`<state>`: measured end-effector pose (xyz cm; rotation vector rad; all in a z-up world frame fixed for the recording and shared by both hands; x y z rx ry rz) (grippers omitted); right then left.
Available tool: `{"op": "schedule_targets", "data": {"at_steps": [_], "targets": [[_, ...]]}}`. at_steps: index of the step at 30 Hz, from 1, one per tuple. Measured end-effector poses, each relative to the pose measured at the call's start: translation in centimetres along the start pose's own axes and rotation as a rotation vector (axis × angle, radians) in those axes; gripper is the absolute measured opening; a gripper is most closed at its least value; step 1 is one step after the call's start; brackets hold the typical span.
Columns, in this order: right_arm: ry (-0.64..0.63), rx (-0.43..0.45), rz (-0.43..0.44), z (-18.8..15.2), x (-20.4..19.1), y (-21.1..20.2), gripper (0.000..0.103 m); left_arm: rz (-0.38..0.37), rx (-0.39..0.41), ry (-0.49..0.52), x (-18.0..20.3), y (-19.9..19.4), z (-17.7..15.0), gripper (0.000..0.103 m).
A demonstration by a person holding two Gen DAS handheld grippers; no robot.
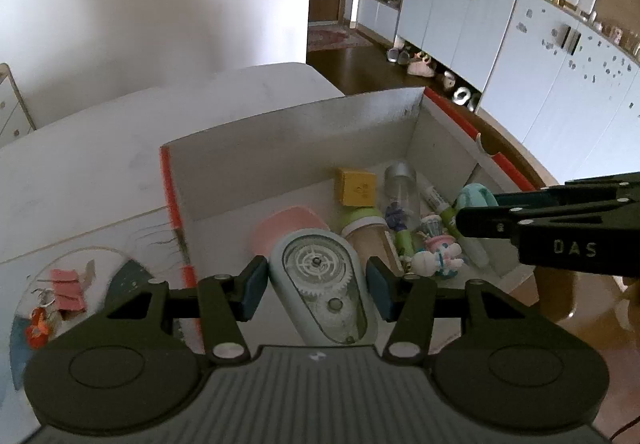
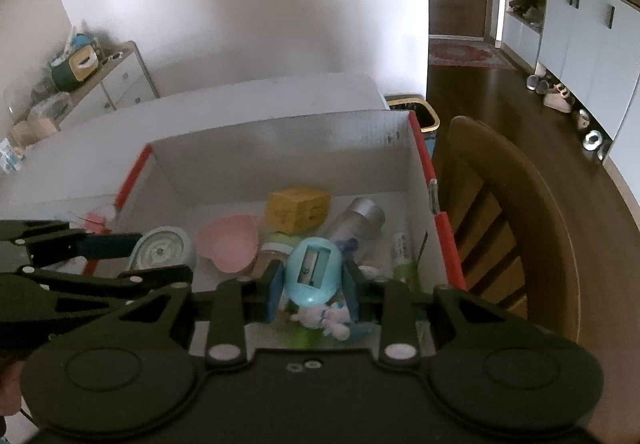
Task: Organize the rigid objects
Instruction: 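Carry correction tape and teal sharpener over the red box and lower them inside, then open both tools and withdraw them from the box over the table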
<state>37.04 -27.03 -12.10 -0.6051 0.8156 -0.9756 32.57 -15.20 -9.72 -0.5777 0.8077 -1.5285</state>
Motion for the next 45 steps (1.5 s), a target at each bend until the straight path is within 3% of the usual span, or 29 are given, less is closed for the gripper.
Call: {"op": "schedule_targets", "data": {"at_steps": [12, 28, 34, 45], "targets": [[-0.099, -0.077, -0.04, 0.4, 0.5, 3.9, 0.031, 0.023, -0.136, -0.001, 0.8, 5.0, 0.8, 0.052], [-0.115, -0.124, -0.042, 0.5, 1.2, 5.4, 0.035, -0.02, -0.248, -0.04, 0.8, 7.5, -0.2, 0.049], [-0.109, -0.136, -0.019, 0.3, 1.4, 4.8, 0.04, -0.032, -0.254, -0.049, 0.4, 7.3, 0.2, 0.049], [-0.075, -0.111, 0.026, 0.4, 1.1, 1.9, 0.051, -0.011, -0.169, -0.036, 0.9, 5.2, 1.1, 0.05]]}}
Point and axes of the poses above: each gripper's, at about its wrist camera, not at the fingertips, and y roughly the way its jaws point, x to its right, z to its top, the point moved 4 cm from there along y, roughly the way its jaws point, and after that the axes turned 15 degrees about y, right-handed, at the moved point
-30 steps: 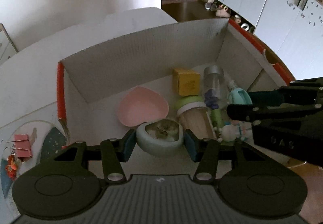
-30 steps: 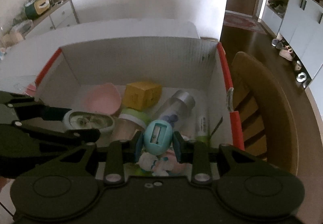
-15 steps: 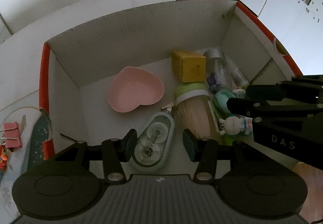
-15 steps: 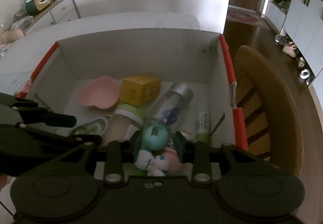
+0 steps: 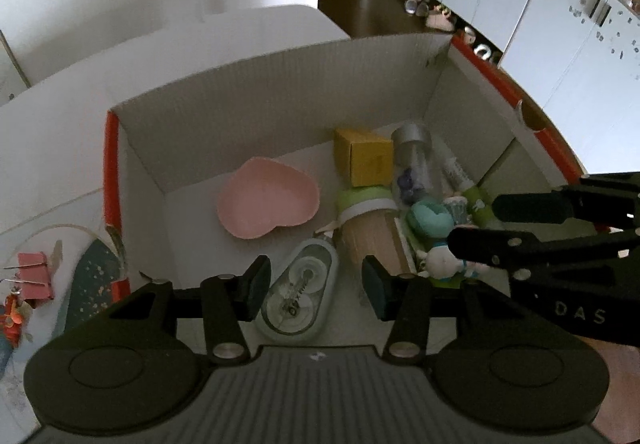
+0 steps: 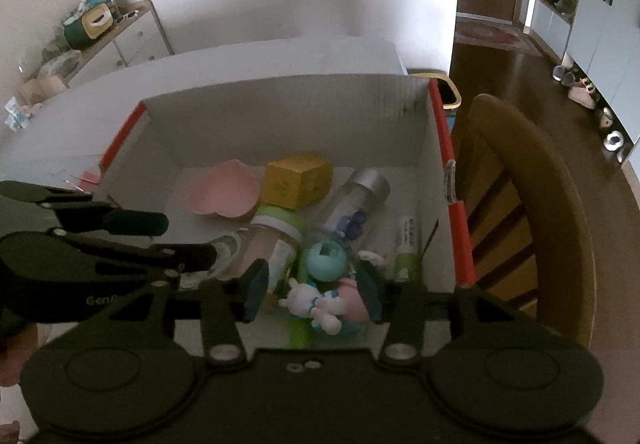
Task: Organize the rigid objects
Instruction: 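Open both tools and withdraw them from the box over the table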
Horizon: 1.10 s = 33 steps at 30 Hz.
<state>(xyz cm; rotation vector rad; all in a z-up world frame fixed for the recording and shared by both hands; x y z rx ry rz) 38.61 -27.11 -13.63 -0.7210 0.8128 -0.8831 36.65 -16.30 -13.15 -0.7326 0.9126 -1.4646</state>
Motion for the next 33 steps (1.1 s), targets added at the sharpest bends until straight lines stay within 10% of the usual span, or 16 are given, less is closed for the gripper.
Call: {"op": "schedule_targets", "data": {"at_steps": [33], "targets": [[-0.042, 0.167, 0.113, -1.5, -8.4, -7.1, 0.082, 0.017, 0.255, -0.031, -4.8, -11.0, -4.0, 0.068]]}}
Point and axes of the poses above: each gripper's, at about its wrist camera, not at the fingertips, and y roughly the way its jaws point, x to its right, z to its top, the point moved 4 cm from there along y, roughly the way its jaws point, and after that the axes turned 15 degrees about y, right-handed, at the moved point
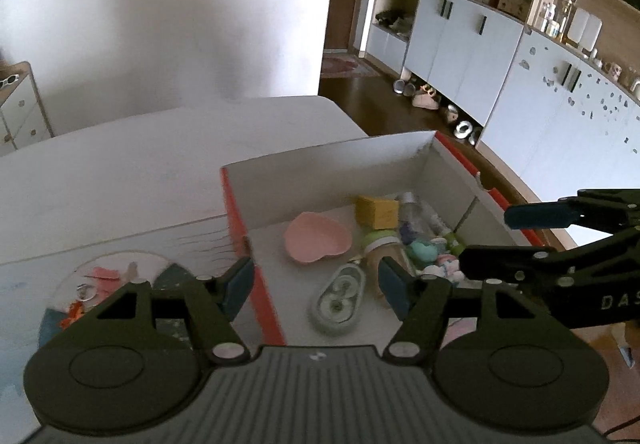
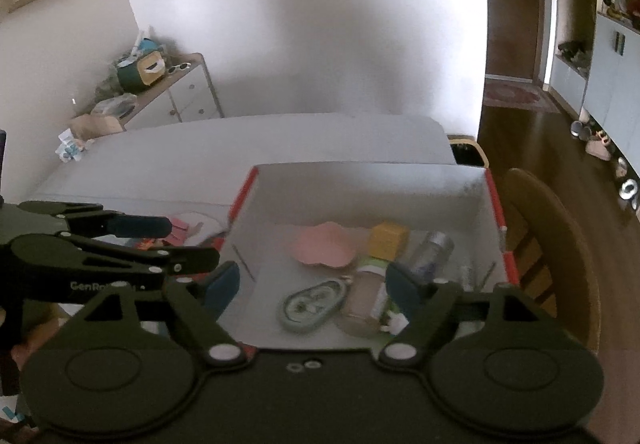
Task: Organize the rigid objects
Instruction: 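Open both tools and withdraw them from the box over the table, then move left tool to the orange horse keychain while right tool approaches the pink binder clip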
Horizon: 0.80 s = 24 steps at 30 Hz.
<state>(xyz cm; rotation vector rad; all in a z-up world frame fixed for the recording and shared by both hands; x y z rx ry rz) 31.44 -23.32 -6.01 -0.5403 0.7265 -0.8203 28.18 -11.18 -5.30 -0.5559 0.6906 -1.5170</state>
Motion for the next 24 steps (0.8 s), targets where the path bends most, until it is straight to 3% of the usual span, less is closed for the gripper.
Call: {"op": "schedule_targets", "data": {"at_steps": [9, 13, 20, 24], "targets": [[-0.005, 0.0, 0.016, -1.0, -4.8, 1.1, 0.089, 0.033, 0.015, -0.031, -4.8, -2.3, -2.5, 0.068], [-0.013, -0.005, 0.024, -1.5, -7.1, 1.8, 0.09, 0.055, 0.033, -0.033, -7.0, -3.4, -3.7, 0.081], [-0.021, -0.001, 0.033, -2.3, -11.2, 3.3, 0.102, 0.074, 0.027, -0.057, -11.2, -4.3, -6.1, 0.081], [-0.018, -0.007, 0.033, -2.7, -13.4, 4.7, 0.102, 0.095, 0.025, -0.082, -13.9, -4.6, -7.8, 0.081]]}}
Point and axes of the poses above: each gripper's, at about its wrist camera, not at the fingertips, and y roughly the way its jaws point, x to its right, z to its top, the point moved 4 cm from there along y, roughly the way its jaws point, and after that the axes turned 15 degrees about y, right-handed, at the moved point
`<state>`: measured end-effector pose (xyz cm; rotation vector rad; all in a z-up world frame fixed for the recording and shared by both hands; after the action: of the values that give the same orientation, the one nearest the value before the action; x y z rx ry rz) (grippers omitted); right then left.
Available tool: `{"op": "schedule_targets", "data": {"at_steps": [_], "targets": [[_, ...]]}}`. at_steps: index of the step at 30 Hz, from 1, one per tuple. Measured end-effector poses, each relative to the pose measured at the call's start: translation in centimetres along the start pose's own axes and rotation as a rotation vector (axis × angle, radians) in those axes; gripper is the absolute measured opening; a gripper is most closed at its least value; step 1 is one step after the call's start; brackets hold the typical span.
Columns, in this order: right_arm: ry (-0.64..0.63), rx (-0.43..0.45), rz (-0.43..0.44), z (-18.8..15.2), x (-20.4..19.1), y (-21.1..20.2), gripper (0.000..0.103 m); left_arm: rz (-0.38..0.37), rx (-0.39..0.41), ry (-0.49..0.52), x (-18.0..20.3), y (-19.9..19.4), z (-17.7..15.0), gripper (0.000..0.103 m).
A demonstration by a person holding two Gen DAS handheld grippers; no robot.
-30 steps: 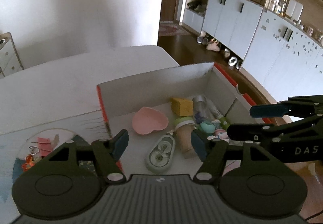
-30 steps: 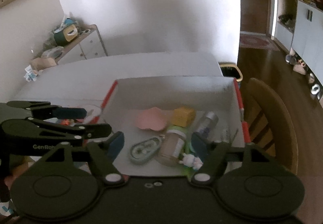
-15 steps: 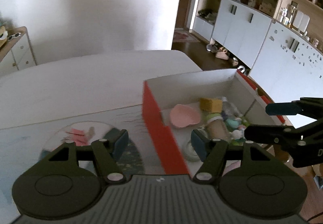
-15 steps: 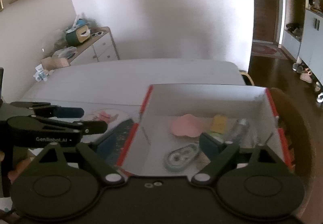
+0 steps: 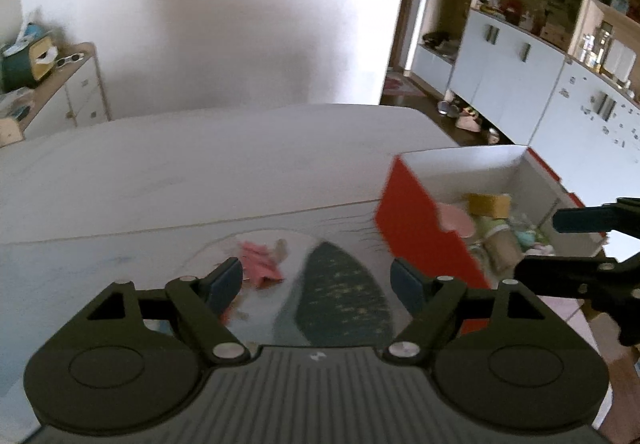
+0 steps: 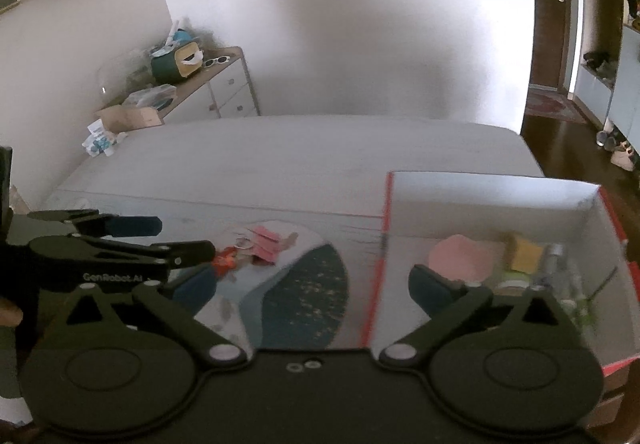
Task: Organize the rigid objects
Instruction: 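Move left tool to the orange horse keychain while right tool approaches the pink binder clip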
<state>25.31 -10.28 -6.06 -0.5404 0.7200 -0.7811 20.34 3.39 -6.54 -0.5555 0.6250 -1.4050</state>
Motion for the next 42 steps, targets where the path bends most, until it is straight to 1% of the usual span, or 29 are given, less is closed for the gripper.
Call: {"op": "schedule_targets", "data": {"at_steps": [6, 12, 15, 21, 23, 25, 33, 36, 38, 42], "targets": [[0.002, -0.013, -0.011, -0.3, -2.8, 2.8, 0.102, 0.026, -0.003, -0.038, -4.0, 0.6, -2.0, 0.081], [0.016, -0.028, -0.047, -0.3, -3.8, 6.0, 0.102, 0.055, 0.007, -0.051, -6.9, 1.6, -3.7, 0.081], [0.016, -0.049, -0.069, -0.4, -4.3, 8.1, 0.102, 0.063, 0.0, -0.039, -7.8, 2.4, -4.5, 0.081], [0.019, -0.093, -0.106, -0.7, -5.0, 11.7, 0.102, 0.054, -0.009, -0.039, -8.6, 4.5, -5.8, 0.081], [0.013, -0.105, -0.115, -0.7, -5.1, 12.7, 0.102, 0.068, -0.022, -0.024, -8.6, 5.2, -6.1, 0.081], [0.006, -0.115, -0.123, -0.8, -5.3, 13.6, 0.101, 0.066, -0.04, -0.013, -8.7, 6.1, -6.3, 0.081], [-0.012, -0.163, -0.151, -0.6, -5.9, 17.1, 0.092, 0.033, -0.044, -0.018, -8.7, 8.4, -7.2, 0.081], [-0.018, -0.178, -0.159, -0.6, -5.9, 18.1, 0.087, 0.025, -0.048, -0.029, -9.0, 9.4, -7.5, 0.081], [-0.02, -0.191, -0.16, -0.6, -5.9, 18.8, 0.082, 0.02, -0.053, -0.037, -9.1, 9.8, -7.5, 0.081], [-0.01, -0.201, -0.164, -0.6, -5.7, 19.9, 0.077, 0.008, -0.064, -0.043, -8.9, 10.6, -7.7, 0.081]]}}
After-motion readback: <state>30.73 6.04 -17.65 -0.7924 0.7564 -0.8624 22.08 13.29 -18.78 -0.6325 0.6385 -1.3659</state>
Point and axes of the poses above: each gripper's, at about its wrist camera, not at the fingertips, and y roughly the way its jaws point, x to its right, z to its top, the point moved 4 cm from there along y, roughly the way its jaws point, and after that the axes turned 15 degrees about y, right-handed, at the moved point
